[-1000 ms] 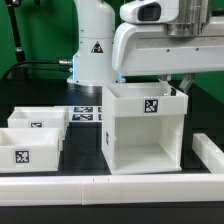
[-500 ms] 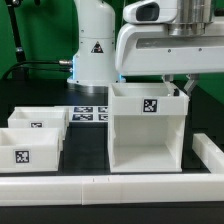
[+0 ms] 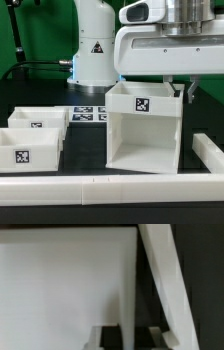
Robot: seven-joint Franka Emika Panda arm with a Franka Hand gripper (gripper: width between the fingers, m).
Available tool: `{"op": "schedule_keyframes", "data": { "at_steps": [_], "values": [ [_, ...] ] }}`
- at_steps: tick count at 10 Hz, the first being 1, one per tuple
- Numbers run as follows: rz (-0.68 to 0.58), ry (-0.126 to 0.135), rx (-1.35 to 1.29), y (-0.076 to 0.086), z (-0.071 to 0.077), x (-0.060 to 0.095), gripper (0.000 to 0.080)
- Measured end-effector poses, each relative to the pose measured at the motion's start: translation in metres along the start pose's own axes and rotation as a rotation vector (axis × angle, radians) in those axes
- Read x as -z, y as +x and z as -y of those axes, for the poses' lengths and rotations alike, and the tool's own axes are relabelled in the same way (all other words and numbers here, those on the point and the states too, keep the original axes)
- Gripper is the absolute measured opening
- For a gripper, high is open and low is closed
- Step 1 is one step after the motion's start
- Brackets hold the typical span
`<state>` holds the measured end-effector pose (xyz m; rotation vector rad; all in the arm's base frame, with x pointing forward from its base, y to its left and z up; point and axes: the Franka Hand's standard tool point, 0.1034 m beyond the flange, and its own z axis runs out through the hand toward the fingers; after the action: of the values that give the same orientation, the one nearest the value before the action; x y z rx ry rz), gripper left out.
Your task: Assemble drawer
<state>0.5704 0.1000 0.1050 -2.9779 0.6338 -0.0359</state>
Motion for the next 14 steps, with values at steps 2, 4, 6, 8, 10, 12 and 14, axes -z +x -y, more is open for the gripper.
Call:
{"op": "schedule_keyframes", "data": {
  "at_steps": [2, 4, 6, 8, 10, 12, 14],
  "values": [
    [-0.007, 0.014, -0.119, 0.0, 0.004, 0.0, 0.0038],
    [-0.003, 0.019, -0.211, -0.001, 0.006, 0.0, 0.0038],
    [0.004, 0.021, -0.356, -0.002, 0.005, 0.0, 0.0038],
    [0.013, 0.03, -0.627, 0.005, -0.004, 0.001, 0.0038],
    [0.025, 0.041, -0.793, 0.006, -0.004, 0.001, 0.0038],
    [0.037, 0.045, -0.884, 0.003, -0.002, 0.0, 0.0038],
    [0.047, 0.05, -0.955, 0.002, -0.001, 0.0, 0.0038]
  ]
}}
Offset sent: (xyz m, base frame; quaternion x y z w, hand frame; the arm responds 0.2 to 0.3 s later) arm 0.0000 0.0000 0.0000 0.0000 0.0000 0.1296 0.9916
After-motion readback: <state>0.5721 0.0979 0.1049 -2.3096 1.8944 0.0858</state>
